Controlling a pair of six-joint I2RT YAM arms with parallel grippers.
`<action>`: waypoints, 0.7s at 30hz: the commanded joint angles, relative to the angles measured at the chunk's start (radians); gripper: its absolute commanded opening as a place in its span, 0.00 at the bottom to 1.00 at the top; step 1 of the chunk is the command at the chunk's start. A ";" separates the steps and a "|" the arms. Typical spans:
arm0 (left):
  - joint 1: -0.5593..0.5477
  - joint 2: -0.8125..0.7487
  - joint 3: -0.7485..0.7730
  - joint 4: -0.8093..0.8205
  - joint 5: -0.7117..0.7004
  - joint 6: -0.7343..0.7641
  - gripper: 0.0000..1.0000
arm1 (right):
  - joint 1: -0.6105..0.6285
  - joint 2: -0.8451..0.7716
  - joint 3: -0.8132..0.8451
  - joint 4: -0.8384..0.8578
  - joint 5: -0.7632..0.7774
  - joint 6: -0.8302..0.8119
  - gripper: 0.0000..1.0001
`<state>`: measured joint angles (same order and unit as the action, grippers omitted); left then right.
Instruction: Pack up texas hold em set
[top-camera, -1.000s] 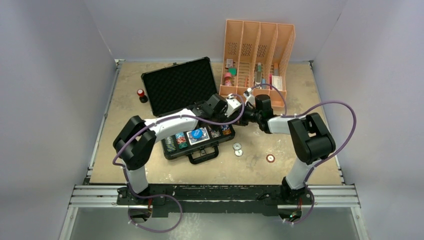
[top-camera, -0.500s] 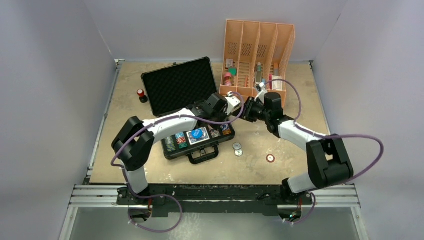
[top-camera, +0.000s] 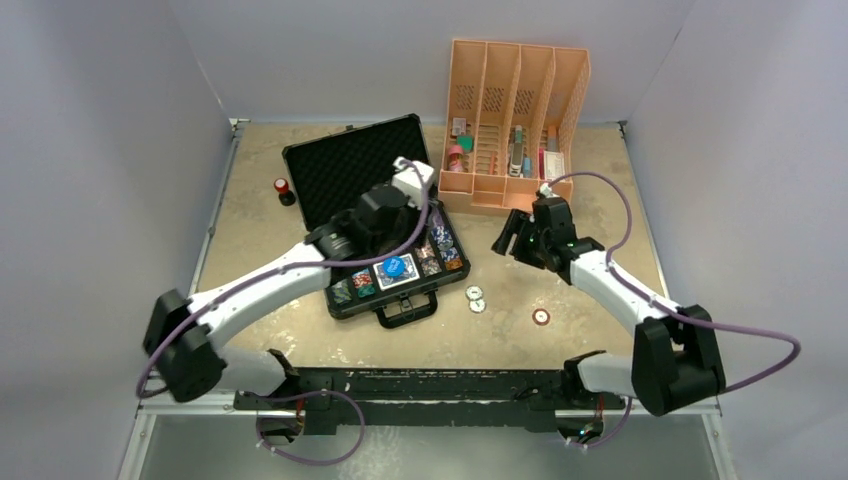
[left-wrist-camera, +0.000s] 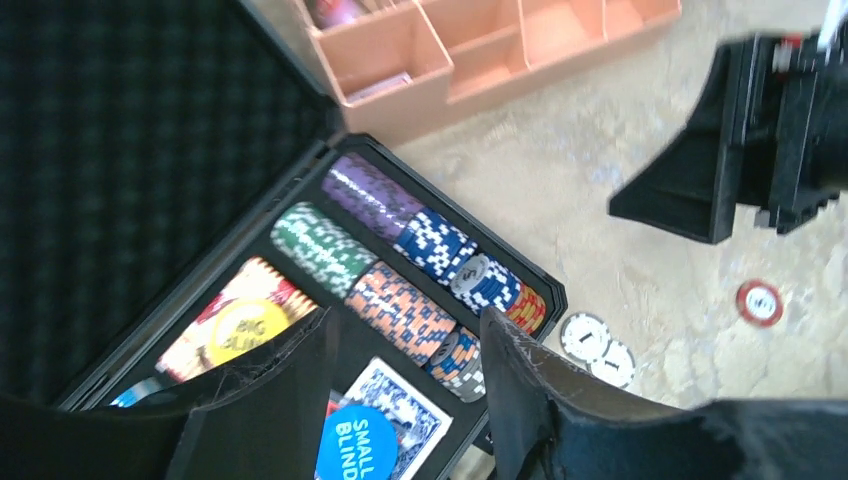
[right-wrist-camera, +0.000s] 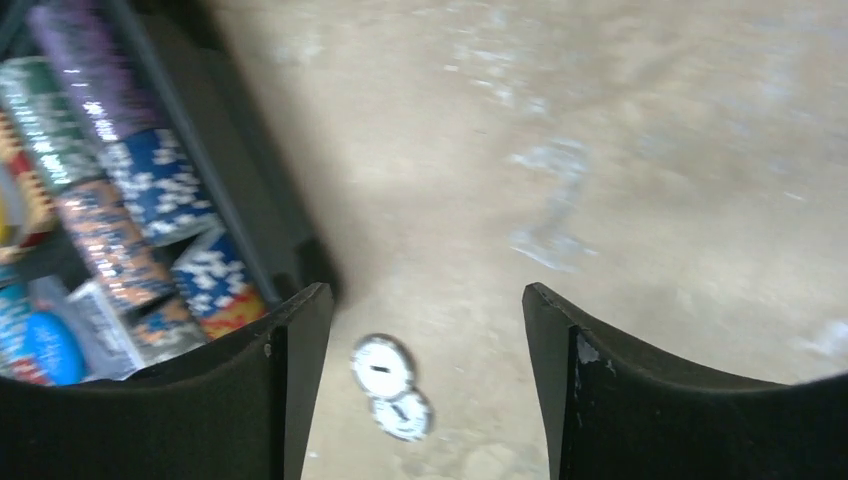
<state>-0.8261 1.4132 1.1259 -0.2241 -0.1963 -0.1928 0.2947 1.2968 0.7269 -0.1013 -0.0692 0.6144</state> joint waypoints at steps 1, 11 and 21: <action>0.001 -0.188 -0.108 0.096 -0.158 -0.164 0.55 | 0.007 -0.093 0.023 -0.217 0.228 0.004 0.75; -0.001 -0.421 -0.207 0.022 -0.334 -0.235 0.64 | 0.295 -0.005 0.055 -0.233 0.272 0.062 0.76; -0.007 -0.478 -0.223 0.031 -0.351 -0.255 0.65 | 0.446 0.142 0.092 -0.254 0.379 0.116 0.75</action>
<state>-0.8272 0.9512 0.9047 -0.2184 -0.5220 -0.4274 0.7261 1.4063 0.7666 -0.3271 0.2222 0.6941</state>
